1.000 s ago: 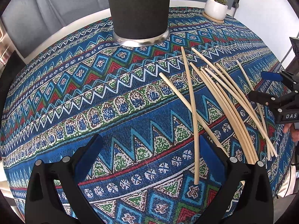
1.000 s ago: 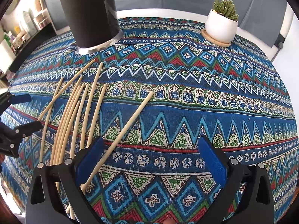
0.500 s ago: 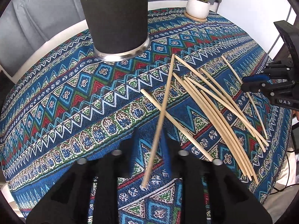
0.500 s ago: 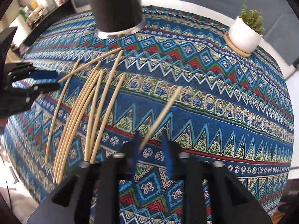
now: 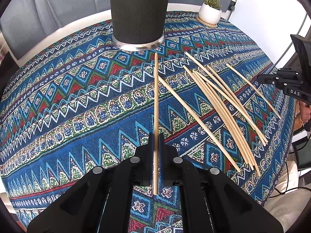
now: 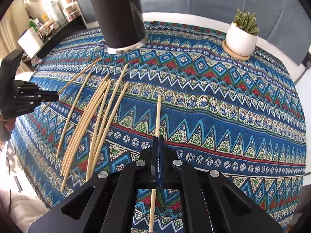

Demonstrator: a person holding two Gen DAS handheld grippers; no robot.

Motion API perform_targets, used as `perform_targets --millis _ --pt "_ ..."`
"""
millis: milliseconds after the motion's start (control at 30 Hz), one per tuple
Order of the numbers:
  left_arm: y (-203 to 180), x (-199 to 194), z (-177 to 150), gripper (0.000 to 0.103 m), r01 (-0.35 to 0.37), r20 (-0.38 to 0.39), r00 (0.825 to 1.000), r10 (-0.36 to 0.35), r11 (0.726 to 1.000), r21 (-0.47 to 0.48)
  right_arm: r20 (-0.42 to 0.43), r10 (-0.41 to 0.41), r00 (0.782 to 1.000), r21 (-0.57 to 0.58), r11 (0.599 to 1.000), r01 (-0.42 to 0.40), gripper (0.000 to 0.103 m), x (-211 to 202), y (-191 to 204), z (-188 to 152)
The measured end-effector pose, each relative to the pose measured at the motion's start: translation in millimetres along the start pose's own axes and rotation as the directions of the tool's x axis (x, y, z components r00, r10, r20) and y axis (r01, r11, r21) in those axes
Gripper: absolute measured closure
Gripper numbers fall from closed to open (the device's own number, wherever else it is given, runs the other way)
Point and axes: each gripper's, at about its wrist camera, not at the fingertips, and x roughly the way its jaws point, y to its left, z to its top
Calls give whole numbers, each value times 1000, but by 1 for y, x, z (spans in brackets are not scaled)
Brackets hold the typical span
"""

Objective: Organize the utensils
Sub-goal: 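Lift the held stick with the left gripper over the black cup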

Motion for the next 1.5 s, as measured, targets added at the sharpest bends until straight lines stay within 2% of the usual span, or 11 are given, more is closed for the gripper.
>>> perform_targets --millis 67,300,400,467,567,667,700,967,1133,1333,1500 --pt "2 -9 -3 98 1 21 1000 0 1000 -12 17 -2 1000 -13 1000 3 102 -9 0 1" --pt "10 -38 -13 98 -30 94 995 35 998 -56 -79 -24 997 -56 998 20 97 6 7 -1" --pt "16 -50 -19 98 -33 132 990 44 996 -83 -93 -29 995 -56 998 24 82 11 9 -4" --pt "19 -57 -23 98 -31 157 986 47 994 -100 -92 -38 995 -52 998 34 81 12 9 -4" --pt "24 -67 -28 98 -25 192 980 49 992 -122 -120 -42 992 -53 998 36 82 18 10 -6" --pt "28 -78 -30 98 -23 219 974 53 990 -139 -149 -24 989 -50 999 16 98 24 11 -10" --pt "29 -82 -30 98 -23 231 971 56 990 -141 -143 -22 990 -46 999 16 98 23 11 -10" --pt "33 -112 -12 98 -30 316 946 75 989 -145 1 18 1000 -62 998 -18 98 -26 15 -1" --pt "33 -130 16 98 -26 376 923 77 990 -137 146 42 988 -84 996 -30 98 -69 15 23" --pt "31 -146 55 98 -6 454 890 49 995 -95 305 109 946 -44 994 -100 98 -94 -1 66" --pt "37 -145 79 98 47 542 840 15 994 -100 430 171 886 -72 985 -156 98 -102 -1 97"
